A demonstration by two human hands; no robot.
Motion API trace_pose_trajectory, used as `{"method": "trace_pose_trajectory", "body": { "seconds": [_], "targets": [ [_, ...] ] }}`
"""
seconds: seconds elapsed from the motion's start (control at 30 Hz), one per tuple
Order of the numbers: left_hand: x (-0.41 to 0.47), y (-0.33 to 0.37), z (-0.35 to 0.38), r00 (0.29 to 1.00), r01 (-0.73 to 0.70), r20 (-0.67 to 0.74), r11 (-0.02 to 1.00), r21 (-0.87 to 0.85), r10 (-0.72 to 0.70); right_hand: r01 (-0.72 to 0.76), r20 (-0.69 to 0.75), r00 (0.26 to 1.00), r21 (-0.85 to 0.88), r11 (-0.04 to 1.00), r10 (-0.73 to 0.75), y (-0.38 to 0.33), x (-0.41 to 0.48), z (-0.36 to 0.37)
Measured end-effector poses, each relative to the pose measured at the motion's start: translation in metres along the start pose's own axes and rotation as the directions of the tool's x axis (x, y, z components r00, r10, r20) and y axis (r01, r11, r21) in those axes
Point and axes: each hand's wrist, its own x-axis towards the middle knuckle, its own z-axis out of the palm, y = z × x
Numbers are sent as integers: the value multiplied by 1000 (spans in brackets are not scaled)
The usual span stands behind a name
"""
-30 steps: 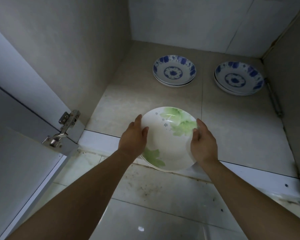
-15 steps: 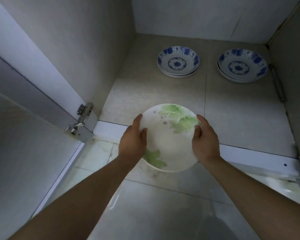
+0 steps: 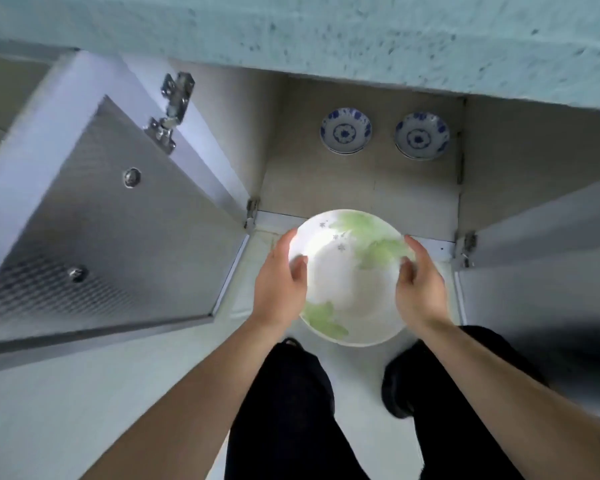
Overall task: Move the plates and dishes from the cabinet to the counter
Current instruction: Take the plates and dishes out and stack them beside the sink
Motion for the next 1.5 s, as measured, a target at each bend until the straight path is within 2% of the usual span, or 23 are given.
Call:
{"method": "trace_pose_trajectory", "body": {
  "seconds": [0.1, 0.17, 0.27, 0.4, 0.57, 0.77, 0.9, 1.03, 1.13, 1.3, 1.5],
  "targets": [
    [-70, 77, -56, 1000, 21, 18, 1000, 8, -21, -69, 45, 996, -39, 997, 71, -52, -74, -79],
    [-107, 126, -90, 999, -4, 51, 1000, 9, 3, -92, 10, 996, -18, 996, 92, -86, -121, -128],
    [-152, 191, -127, 989, -97, 115, 994, 41, 92, -121, -121, 985, 24, 992, 123, -122, -184, -192],
    [-186, 256, -140, 921, -341, 232, 936, 93, 312, -137, -340, 926, 102, 985, 164, -134, -247, -251],
    [-237, 323, -104, 710, -659, 422, 744, 113, 564, -160, -586, 757, 264, 951, 290, -98, -325, -300],
    [-384, 373, -16, 436, -830, 604, 558, -17, 667, -188, -732, 475, 458, 869, 488, -8, -473, -364],
    [-526, 382, 53, 236, -865, 713, 477, -156, 661, -224, -778, 263, 526, 820, 571, 67, -609, -406],
    [-655, 387, 110, 3, -874, 799, 389, -289, 601, -215, -737, 68, 647, 731, 672, 127, -730, -427],
    [-741, 390, 143, -138, -868, 816, 328, -372, 561, -211, -699, -76, 708, 674, 711, 161, -799, -438],
    [-858, 394, 196, -296, -831, 813, 285, -478, 502, -210, -656, -257, 754, 622, 709, 216, -885, -466],
    [-981, 406, 282, -421, -798, 801, 246, -550, 425, -222, -592, -382, 804, 551, 710, 308, -964, -519]
  ]
}}
